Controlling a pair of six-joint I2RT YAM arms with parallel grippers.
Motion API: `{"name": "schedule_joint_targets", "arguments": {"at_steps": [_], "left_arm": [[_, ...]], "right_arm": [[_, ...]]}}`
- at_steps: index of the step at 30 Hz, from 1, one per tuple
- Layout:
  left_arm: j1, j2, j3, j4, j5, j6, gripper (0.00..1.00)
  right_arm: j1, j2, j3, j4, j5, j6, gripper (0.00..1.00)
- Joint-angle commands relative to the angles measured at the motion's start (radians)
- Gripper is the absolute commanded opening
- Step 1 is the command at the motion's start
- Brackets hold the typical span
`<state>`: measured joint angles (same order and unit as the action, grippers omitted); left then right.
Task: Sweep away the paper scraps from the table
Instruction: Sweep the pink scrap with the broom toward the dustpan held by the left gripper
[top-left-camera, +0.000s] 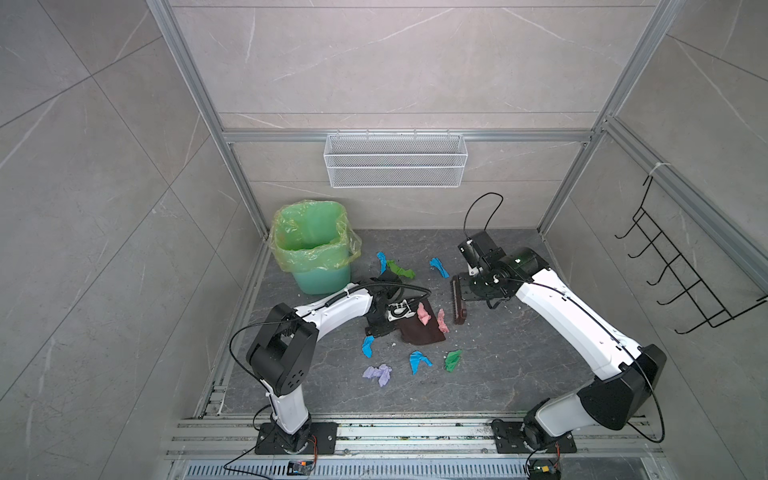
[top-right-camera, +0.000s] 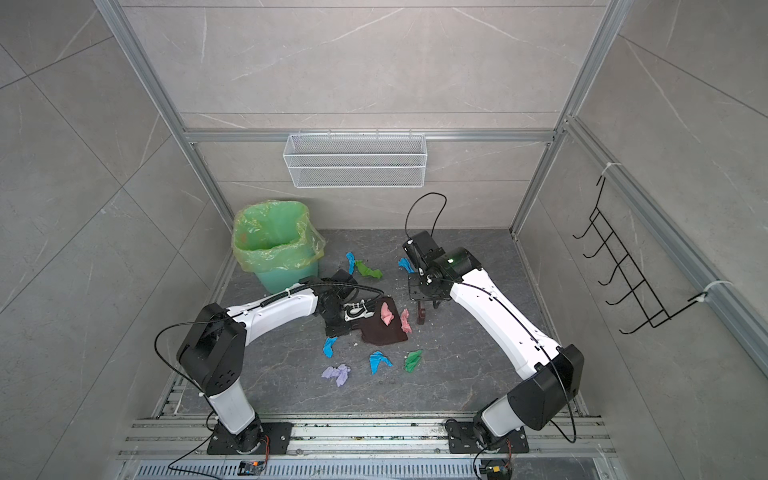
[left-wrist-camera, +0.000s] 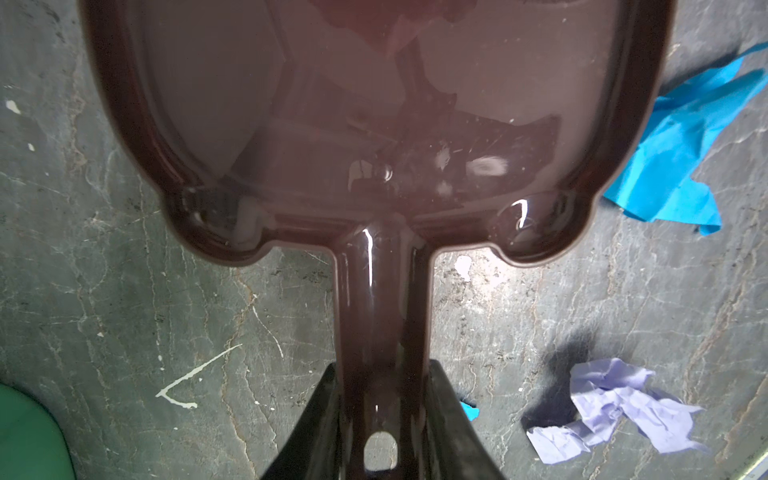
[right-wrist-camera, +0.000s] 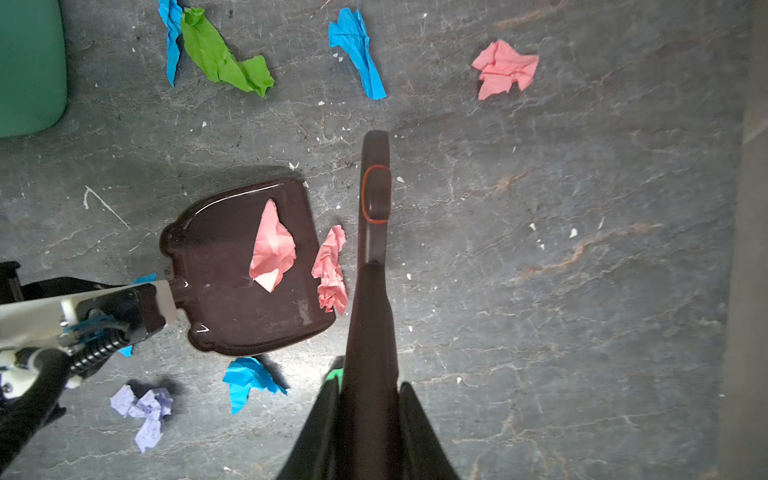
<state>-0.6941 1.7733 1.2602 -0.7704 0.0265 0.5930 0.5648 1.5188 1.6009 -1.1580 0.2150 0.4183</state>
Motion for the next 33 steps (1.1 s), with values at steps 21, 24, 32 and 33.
{"name": "schedule_joint_targets", "arguments": {"at_steps": [21, 24, 32, 33], "left_arm": [[-0.013, 0.048, 0.000, 0.018, -0.012, -0.071, 0.00], [-0.014, 0.046, -0.010, 0.032, -0.015, -0.079, 0.00], [-0.013, 0.009, -0.043, 0.079, -0.001, -0.098, 0.00], [-0.013, 0.002, -0.048, 0.089, 0.002, -0.101, 0.00]], "right_arm": [[0.056, 0.130, -0.008, 0.014, -0.247, -0.145, 0.00], [0.071, 0.132, -0.007, 0.034, -0.295, -0.145, 0.00], [0.093, 0.100, -0.011, 0.064, -0.335, -0.158, 0.00], [0.093, 0.092, -0.006, 0.058, -0.319, -0.161, 0.00]]}}
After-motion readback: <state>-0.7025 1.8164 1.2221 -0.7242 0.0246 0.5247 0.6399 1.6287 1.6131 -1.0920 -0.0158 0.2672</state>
